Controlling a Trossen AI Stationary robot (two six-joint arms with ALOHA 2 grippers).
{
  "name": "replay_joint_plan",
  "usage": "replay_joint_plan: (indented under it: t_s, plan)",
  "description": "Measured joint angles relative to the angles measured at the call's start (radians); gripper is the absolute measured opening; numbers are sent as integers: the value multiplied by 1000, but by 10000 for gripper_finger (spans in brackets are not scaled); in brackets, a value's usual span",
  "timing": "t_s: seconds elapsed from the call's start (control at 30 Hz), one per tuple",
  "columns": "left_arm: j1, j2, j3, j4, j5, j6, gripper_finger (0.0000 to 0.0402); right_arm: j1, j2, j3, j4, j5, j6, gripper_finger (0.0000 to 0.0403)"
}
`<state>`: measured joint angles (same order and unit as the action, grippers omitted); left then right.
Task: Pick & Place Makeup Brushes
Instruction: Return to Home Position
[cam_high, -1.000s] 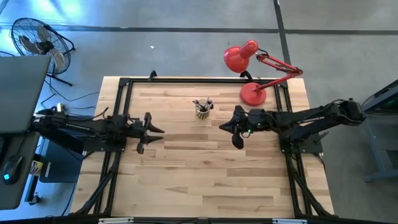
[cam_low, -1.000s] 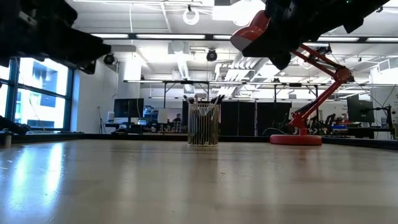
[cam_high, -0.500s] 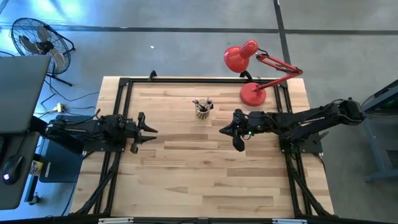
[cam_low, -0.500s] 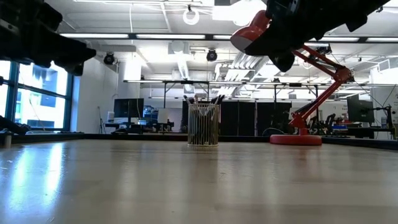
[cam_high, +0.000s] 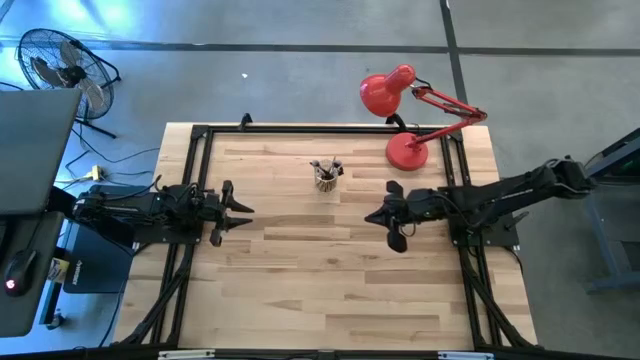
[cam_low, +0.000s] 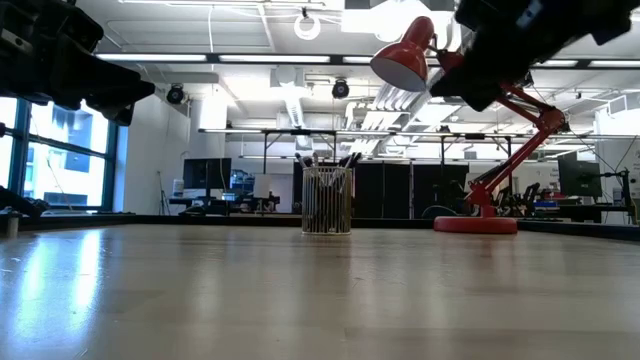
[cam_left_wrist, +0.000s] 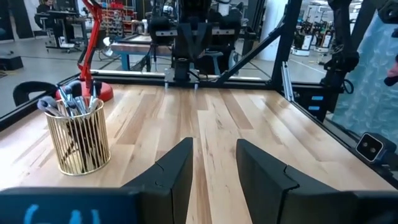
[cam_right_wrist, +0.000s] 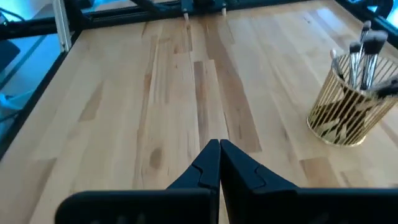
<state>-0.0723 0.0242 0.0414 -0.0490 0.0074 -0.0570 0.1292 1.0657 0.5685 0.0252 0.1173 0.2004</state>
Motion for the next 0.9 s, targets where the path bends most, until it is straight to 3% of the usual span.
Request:
replay_joint_plan:
  t_s: [0.37, 0.9]
  plan:
    - [0, 0, 0, -2, 0, 0, 122, 32, -270, -234, -1, -72, 106, 0]
    - [0, 0, 1, -3, 0, 0, 122, -44, -614, -391, -63, -62, -74, 0]
